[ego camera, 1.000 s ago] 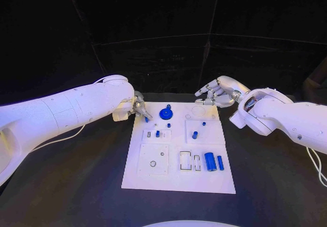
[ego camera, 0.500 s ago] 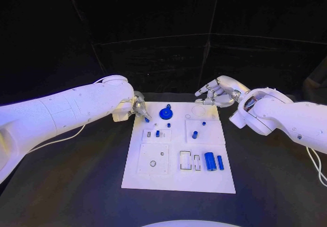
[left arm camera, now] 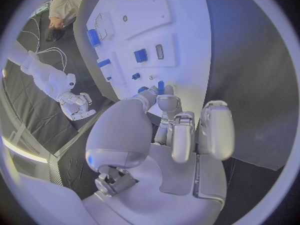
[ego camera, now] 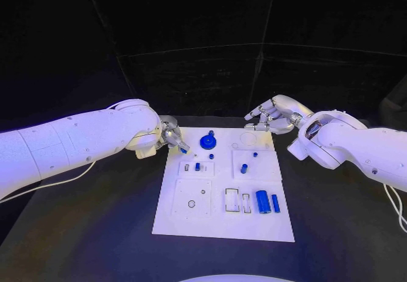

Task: Assemble the parts on the task board

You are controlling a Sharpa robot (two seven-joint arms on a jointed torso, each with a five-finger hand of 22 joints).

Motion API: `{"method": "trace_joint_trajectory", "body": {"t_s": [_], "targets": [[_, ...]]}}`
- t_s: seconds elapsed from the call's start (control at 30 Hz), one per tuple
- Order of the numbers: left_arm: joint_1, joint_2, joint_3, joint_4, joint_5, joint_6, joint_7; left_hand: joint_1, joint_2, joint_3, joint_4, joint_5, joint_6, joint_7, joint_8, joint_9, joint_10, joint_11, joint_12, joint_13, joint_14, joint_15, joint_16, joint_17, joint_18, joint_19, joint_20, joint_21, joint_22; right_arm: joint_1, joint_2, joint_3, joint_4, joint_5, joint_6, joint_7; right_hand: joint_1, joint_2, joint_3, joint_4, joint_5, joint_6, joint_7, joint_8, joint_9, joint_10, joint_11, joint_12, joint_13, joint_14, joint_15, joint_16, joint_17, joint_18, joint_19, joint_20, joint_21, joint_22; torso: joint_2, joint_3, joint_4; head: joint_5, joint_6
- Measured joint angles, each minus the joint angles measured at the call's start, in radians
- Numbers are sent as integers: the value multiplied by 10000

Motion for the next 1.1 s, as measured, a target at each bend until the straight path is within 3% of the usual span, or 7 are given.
{"method": "trace_joint_trajectory", "body": {"t_s": [0.13,0.3,0.57,1.1], "targets": [[-27,-371,-7,584,-30,-560,81,-73,-73,158,-106,-2,3,1,21,12,1,1,40,10,0,0,0,0,0,0,0,0,-1,0,2,0,-17,0,-1,3,0,0,0,0,0,0,0,0,0,0,0,0,0,0,0,0,0,1,0,0,0,0,0,-4,13,6,-6],[-230,-789,-37,1181,-211,-1270,212,-120,-119,261,-101,-8,56,-23,55,20,37,-34,40,23,0,0,0,0,0,0,0,41,-1,0,9,0,-37,0,-1,6,0,0,0,0,0,0,0,0,0,0,0,0,-16,0,0,0,-11,0,0,0,0,-8,0,-12,14,34,-8],[-458,-1001,-95,1761,-630,-1931,375,-187,-186,355,-151,-12,57,-22,112,30,38,-33,77,31,0,0,0,0,-1,0,0,40,-2,0,36,0,-74,0,0,14,0,0,0,0,0,0,0,0,0,0,0,0,-19,0,0,0,-13,1,0,0,0,-9,10,-12,-12,84,-15],[-550,-1020,-298,1936,-1055,-1713,333,-284,-261,502,-240,-38,59,-19,112,26,75,-68,77,18,0,1,0,0,0,0,1,40,-3,-1,57,-2,-85,0,3,19,0,0,0,0,0,0,0,0,0,0,0,0,-18,0,0,1,-12,1,1,1,0,-7,21,2,-27,89,-51]]}}
